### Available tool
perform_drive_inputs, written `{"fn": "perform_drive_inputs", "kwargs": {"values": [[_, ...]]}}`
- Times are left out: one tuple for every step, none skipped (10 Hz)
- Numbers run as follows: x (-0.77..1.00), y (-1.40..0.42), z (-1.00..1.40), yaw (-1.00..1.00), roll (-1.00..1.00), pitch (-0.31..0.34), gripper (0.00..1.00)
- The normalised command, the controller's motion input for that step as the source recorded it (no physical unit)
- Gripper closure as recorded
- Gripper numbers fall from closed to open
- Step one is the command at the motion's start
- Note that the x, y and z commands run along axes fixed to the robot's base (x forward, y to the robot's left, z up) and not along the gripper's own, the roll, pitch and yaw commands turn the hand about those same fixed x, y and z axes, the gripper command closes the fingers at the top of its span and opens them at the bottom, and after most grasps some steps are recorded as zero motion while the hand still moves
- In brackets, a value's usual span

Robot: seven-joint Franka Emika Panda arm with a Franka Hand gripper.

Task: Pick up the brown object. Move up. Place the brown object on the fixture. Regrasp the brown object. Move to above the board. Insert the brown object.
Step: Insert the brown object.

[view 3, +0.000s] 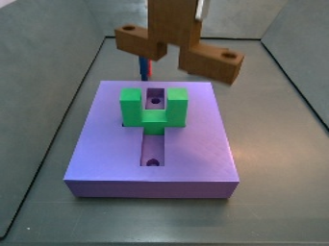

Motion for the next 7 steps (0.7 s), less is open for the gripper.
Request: {"fn": "perform_drive_inputs", "kwargs": {"values": [[0.02, -0.03, 0.00, -1.00, -0.12, 0.000, 1.00], [0.06, 0.00, 0.24, -0.91, -0.27, -0.010, 1.00], [0.07, 0.00, 0.26, -0.89, -0.29, -0.010, 1.00], [0.11, 0.01, 0.30, -0.77, -0.41, -0.044, 1.00], [0.11, 0.00, 0.30, -0.77, -0.39, -0.050, 1.00], [0.02, -0.10, 0.25, -0.96, 0.00, -0.011, 1.00], [0.00, 0.00, 0.13, -1.00, 0.11, 0.000, 1.00]]}}
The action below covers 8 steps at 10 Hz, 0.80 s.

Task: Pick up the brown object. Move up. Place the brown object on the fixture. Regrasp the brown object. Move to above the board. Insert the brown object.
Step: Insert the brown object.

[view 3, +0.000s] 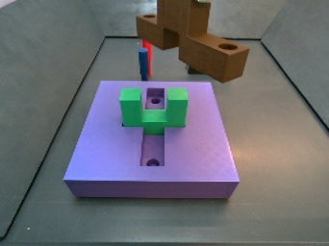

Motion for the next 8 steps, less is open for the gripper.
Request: {"fn": "perform_drive_inputs", "kwargs": {"values": [[-0.09, -0.04, 0.11, -0.91, 0.25, 0.000, 1.00], [-0.09, -0.05, 0.04, -0.85, 0.34, 0.000, 1.00], [-0.01, -0.03, 0.00, -0.83, 0.38, -0.023, 1.00], [-0.03, -0.02, 0.00, -0.81, 0.40, 0.000, 1.00], [-0.05, -0.01, -0.03, -0.78, 0.41, 0.000, 1.00], [0.03, 0.00, -0.15, -0.87, 0.17, 0.000, 1.00], [0.20, 0.00, -0.34, -0.81, 0.04, 0.007, 1.00], [0.24, 0.00, -0.28, -0.77, -0.08, 0.046, 1.00]]}}
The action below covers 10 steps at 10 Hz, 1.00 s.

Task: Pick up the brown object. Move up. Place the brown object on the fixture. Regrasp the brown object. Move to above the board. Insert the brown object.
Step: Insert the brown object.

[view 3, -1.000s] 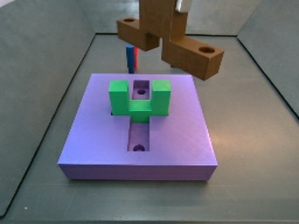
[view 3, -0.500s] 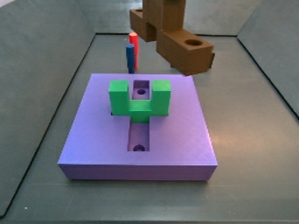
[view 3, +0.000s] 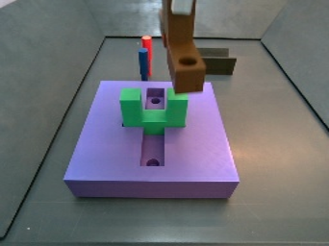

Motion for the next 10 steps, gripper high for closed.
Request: {"fn": "perform_drive_inputs", "kwargs": {"values": [[0.11, 0.00, -0.28, -0.70, -0.32, 0.043, 1.00], [0.00, 0.00, -0.21, -0.50, -0.36, 0.000, 1.00], [0.00, -0.07, -0.25, -0.27, -0.19, 0.000, 1.00], [-0.04, -0.13, -0.28, -0.04, 0.00, 0.000, 1.00], [-0.15, -0.21, -0.29, 0.00, 0.03, 0.000, 1.00], [-0.12, -0.26, -0.31, 0.14, 0.10, 0.000, 1.00], [-0.08, -0.20, -0.22, 0.08, 0.21, 0.011, 1.00], [-0.17, -0.01, -0.17, 0.00, 0.15, 0.037, 1.00], [-0.23, 0.00, -0.13, -0.07, 0.09, 0.036, 1.00], [-0.28, 0.09, -0.12, -0.11, 0.03, 0.023, 1.00]]}}
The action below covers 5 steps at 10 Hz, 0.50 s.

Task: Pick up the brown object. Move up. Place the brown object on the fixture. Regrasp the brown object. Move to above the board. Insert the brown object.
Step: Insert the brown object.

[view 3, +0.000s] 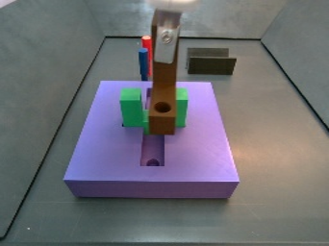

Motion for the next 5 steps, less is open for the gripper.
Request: {"fn": "perform_drive_inputs", "kwargs": {"values": [[-0.30, 0.00, -0.21, 0.00, -0.01, -0.003, 1.00], [-0.15, -0.03, -0.28, 0.11, -0.10, -0.079, 1.00], [-0.05, 0.00, -0.25, 0.17, -0.10, -0.070, 1.00], [0.00, 0.00, -0.22, 0.20, -0.10, -0.059, 1.00], [0.00, 0.00, -0.29, 0.18, -0.08, -0.060, 1.00]]}}
